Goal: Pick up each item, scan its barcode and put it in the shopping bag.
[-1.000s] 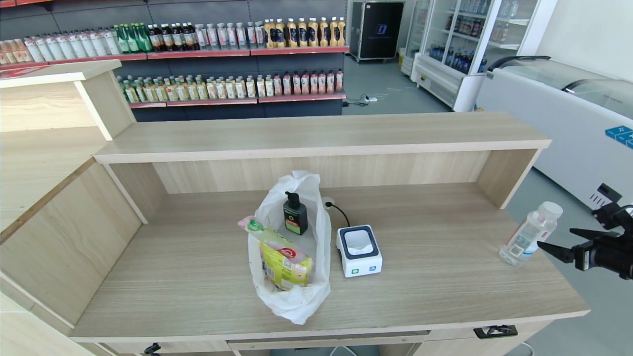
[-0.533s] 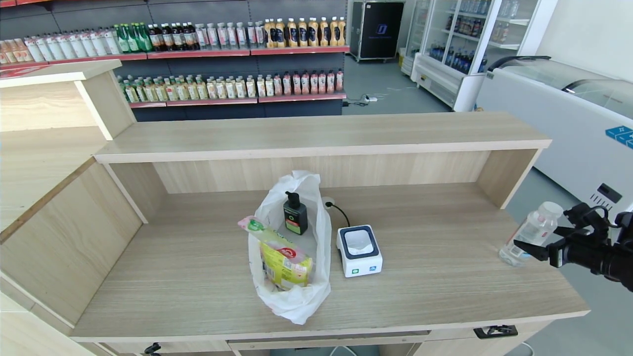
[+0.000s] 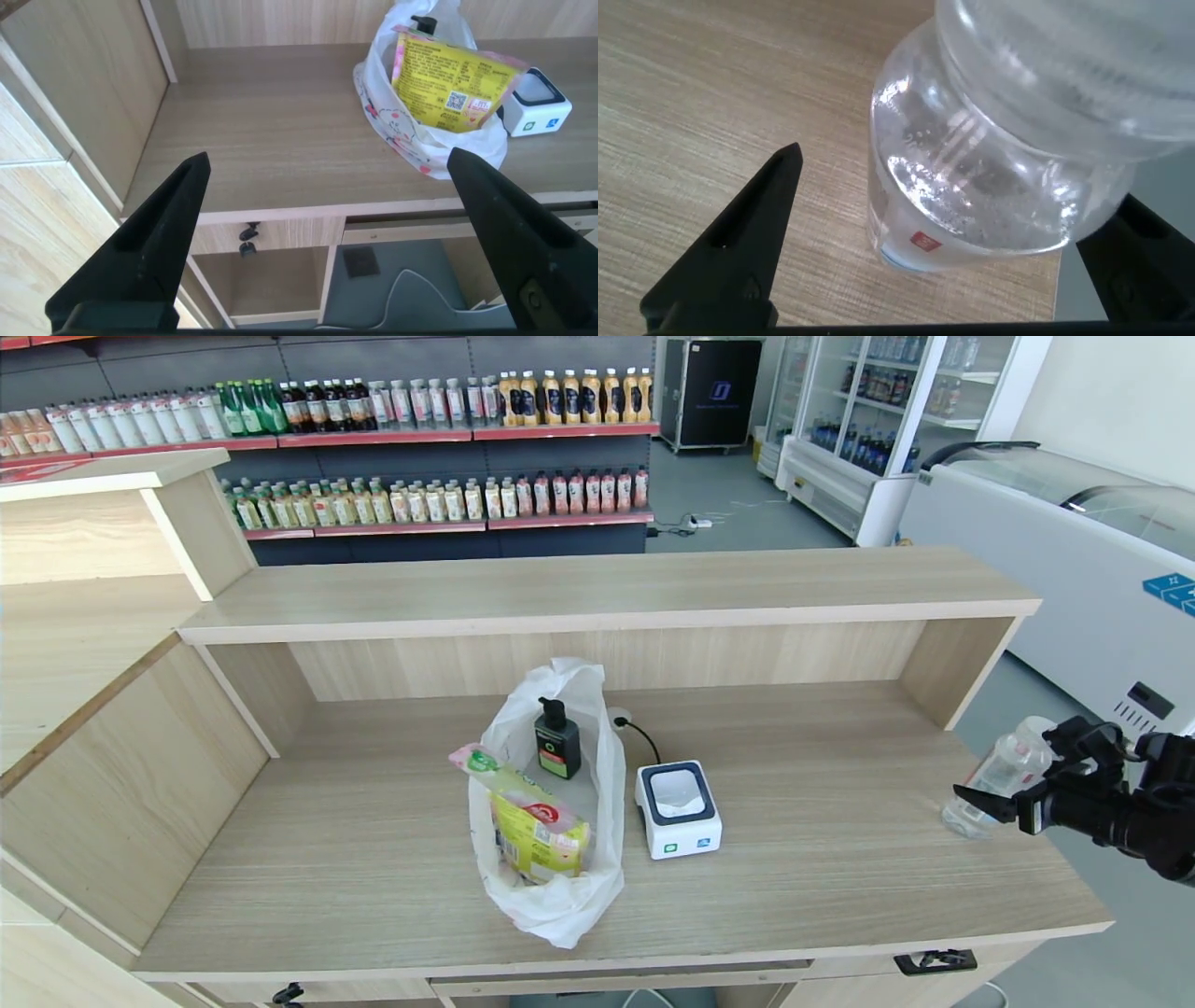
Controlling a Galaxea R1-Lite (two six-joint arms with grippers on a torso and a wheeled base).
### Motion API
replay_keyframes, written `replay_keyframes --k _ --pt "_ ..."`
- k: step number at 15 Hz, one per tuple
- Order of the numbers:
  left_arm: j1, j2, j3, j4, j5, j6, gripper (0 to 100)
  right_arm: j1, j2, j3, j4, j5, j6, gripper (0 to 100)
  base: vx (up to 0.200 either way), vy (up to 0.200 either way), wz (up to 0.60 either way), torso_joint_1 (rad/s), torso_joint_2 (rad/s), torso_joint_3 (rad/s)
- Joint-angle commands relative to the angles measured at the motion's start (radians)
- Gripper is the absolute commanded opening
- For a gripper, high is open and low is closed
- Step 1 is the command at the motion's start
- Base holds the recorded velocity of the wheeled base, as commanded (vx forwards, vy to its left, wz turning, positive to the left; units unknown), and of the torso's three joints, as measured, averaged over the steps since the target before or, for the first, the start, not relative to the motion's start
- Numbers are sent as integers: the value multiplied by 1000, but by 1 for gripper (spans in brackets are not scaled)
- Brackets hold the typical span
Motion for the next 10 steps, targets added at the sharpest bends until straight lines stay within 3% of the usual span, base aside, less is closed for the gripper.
replay_keyframes --k 1,10 --pt "0 1 0 0 -1 0 100 7 11 -6 -1 1 -2 100 0 0 0 0 0 0" --pt "0 1 0 0 -1 0 100 50 42 -16 -44 1 1 100 0 0 0 0 0 0"
